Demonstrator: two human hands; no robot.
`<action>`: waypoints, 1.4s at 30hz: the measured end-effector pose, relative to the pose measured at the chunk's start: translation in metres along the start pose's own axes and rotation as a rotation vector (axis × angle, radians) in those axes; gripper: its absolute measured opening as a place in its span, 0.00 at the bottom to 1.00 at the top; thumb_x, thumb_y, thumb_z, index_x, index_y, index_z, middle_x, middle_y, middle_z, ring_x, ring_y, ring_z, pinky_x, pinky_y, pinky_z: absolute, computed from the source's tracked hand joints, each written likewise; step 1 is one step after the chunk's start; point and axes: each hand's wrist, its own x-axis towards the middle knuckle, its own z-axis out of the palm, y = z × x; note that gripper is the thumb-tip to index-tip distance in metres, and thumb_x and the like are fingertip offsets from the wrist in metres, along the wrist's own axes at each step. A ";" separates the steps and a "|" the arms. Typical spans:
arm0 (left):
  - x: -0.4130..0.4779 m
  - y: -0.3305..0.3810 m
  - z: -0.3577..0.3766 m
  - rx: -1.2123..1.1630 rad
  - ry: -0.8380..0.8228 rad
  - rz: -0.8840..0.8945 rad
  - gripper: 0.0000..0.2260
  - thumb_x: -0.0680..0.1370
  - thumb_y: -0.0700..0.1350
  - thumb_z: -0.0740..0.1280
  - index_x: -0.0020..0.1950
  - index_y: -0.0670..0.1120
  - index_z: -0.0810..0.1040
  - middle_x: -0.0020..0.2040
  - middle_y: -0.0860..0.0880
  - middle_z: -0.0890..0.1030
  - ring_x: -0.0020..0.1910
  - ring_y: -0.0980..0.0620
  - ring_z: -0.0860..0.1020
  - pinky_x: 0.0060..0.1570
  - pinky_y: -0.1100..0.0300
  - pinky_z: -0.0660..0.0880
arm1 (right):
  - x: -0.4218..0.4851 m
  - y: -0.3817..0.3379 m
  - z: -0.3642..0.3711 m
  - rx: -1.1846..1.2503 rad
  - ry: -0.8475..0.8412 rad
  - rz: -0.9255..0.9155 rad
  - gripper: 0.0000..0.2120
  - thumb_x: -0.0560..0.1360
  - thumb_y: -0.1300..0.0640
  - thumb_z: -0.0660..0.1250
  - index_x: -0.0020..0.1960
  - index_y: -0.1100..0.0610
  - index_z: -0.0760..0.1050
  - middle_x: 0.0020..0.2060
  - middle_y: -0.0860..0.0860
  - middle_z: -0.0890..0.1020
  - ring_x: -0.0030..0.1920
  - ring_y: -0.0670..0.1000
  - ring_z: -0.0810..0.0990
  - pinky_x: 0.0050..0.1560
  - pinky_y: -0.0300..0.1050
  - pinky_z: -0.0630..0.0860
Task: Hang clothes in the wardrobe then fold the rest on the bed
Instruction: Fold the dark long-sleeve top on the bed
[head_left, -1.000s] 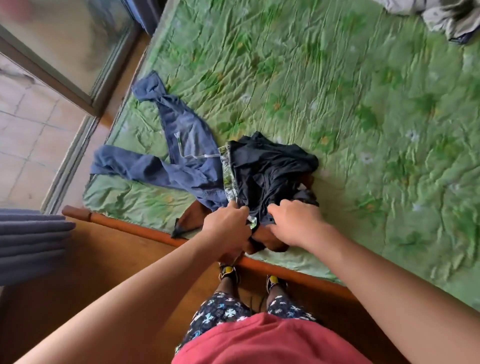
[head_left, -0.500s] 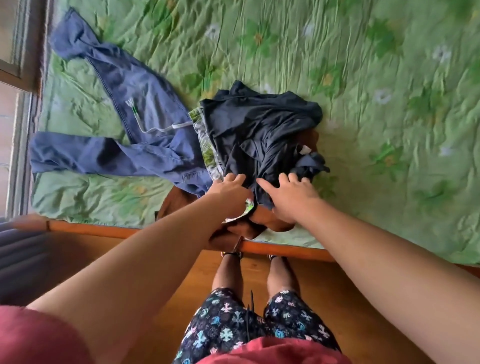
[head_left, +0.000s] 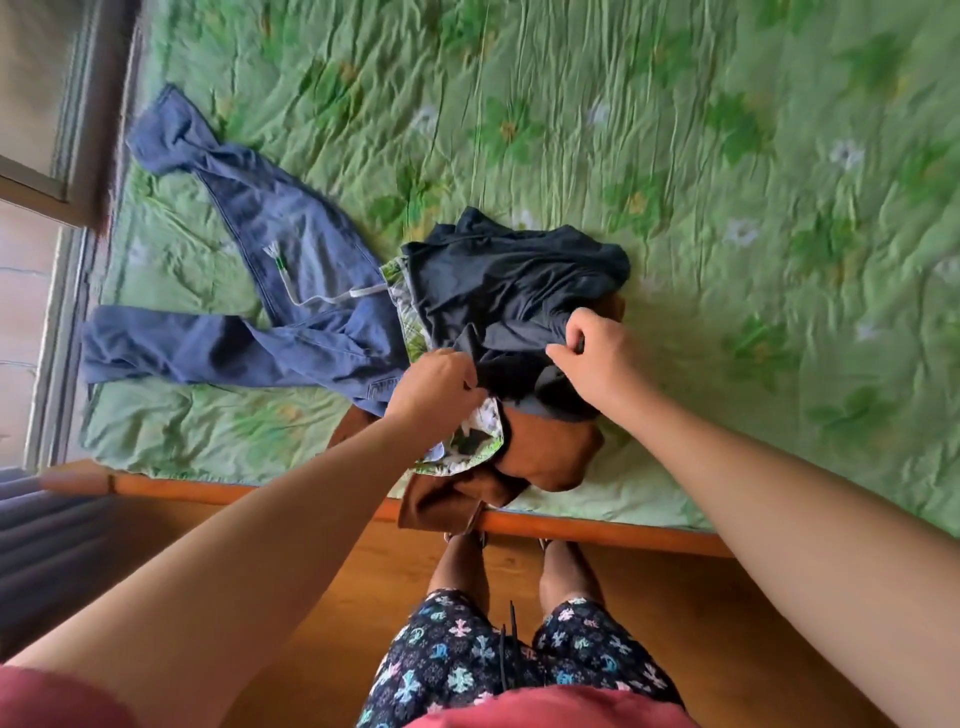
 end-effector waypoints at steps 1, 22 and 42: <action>-0.004 0.001 -0.015 -0.061 0.044 -0.023 0.04 0.74 0.44 0.71 0.45 0.46 0.78 0.43 0.50 0.79 0.45 0.46 0.78 0.40 0.57 0.69 | 0.003 -0.007 -0.015 0.074 0.026 0.054 0.12 0.73 0.57 0.71 0.39 0.52 0.68 0.30 0.47 0.72 0.32 0.52 0.72 0.34 0.48 0.68; -0.073 0.089 -0.387 -0.596 0.866 0.179 0.08 0.77 0.42 0.55 0.51 0.49 0.73 0.46 0.46 0.76 0.47 0.42 0.75 0.44 0.53 0.70 | -0.072 -0.187 -0.347 0.901 0.606 -0.053 0.12 0.75 0.64 0.62 0.39 0.52 0.80 0.28 0.52 0.80 0.24 0.51 0.74 0.26 0.42 0.70; -0.142 0.208 -0.400 -0.662 0.607 0.641 0.09 0.83 0.39 0.54 0.49 0.49 0.70 0.37 0.48 0.70 0.33 0.51 0.67 0.31 0.55 0.62 | -0.125 -0.177 -0.288 -0.192 0.100 -0.071 0.39 0.73 0.37 0.70 0.79 0.45 0.59 0.77 0.59 0.63 0.76 0.62 0.64 0.72 0.57 0.67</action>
